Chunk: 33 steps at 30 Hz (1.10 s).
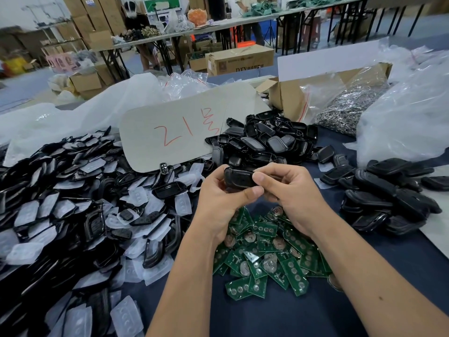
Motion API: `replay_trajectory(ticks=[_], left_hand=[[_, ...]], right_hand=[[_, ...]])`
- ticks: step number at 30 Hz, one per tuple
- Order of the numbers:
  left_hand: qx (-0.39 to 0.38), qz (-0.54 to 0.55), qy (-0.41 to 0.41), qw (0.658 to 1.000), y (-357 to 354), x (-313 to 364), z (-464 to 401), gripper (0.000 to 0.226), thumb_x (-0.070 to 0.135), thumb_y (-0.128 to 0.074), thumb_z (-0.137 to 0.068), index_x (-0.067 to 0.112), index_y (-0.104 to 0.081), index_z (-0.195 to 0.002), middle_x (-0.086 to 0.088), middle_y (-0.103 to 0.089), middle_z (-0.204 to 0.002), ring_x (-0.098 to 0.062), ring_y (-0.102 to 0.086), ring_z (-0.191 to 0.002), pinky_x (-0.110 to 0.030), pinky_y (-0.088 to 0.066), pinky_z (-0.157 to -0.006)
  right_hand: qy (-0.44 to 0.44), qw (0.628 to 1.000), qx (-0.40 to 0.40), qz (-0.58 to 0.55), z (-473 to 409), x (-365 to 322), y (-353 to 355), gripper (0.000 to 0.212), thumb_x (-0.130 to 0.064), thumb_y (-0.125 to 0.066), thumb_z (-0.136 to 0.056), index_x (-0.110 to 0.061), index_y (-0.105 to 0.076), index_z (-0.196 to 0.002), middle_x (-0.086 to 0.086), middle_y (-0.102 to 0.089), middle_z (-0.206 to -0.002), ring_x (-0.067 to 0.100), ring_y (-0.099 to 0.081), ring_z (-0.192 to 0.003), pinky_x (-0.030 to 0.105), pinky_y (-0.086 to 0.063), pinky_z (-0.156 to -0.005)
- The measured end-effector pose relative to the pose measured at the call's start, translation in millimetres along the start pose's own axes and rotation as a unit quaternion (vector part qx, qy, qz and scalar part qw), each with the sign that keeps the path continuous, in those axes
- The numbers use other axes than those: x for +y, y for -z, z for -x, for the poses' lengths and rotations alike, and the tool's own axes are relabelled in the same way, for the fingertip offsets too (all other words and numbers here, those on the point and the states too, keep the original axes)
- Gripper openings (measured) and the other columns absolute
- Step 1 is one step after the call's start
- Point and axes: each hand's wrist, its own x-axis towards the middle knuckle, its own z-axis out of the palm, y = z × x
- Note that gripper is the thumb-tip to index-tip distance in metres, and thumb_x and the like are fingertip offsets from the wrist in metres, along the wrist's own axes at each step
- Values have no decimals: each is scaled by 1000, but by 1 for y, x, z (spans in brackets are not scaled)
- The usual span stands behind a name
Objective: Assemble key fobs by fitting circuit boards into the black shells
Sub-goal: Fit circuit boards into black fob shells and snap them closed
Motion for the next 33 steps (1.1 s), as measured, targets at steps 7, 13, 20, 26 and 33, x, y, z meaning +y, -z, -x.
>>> replay_trajectory(ticks=[7,13,20,26,33], left_hand=[[-15,18,12,1000,3,6,3,34,10,-91,-71,27,-78,-97,-8,-76,-96,-25,-72,-91,-29,-62,-73],[-9,57,22,998,5,6,3,34,5,-83,-67,17,-80,-99,-10,-77,-93,-25,-74,-88,-28,-62,-73],[17,50,37,998,4,3,2,41,6,-83,-69,7,-71,-108,-12,-78,-92,-24,-76,-87,-29,-63,-74],[64,-68,-1,996,7,-7,0,45,-9,-82,-80,12,-54,-108,-12,-79,-96,-33,-78,-85,-34,-63,-73],[102,-140,-46,984,-1,-2,-1,46,-3,-88,-76,19,-53,-97,-15,-73,-100,-31,-78,-81,-40,-64,-73]], right_hand=[[-41,998,27,-42,0,-4,0,23,-33,-77,-79,-17,-73,-64,6,-38,-59,17,-26,-56,27,-19,-52],[-62,996,16,-63,2,-8,0,28,-25,-73,-83,-16,-64,-57,4,-34,-58,15,-25,-54,31,-17,-57],[-56,997,31,-44,2,-7,-2,35,-21,-73,-89,-19,-66,-55,0,-36,-52,14,-24,-50,28,-19,-53],[19,982,86,169,2,0,0,26,-18,-78,-92,-15,-69,-69,-5,-52,-54,12,-42,-51,25,-35,-51],[81,961,67,256,8,-18,3,19,-22,-77,-94,-18,-68,-78,3,-64,-75,28,-59,-73,43,-50,-68]])
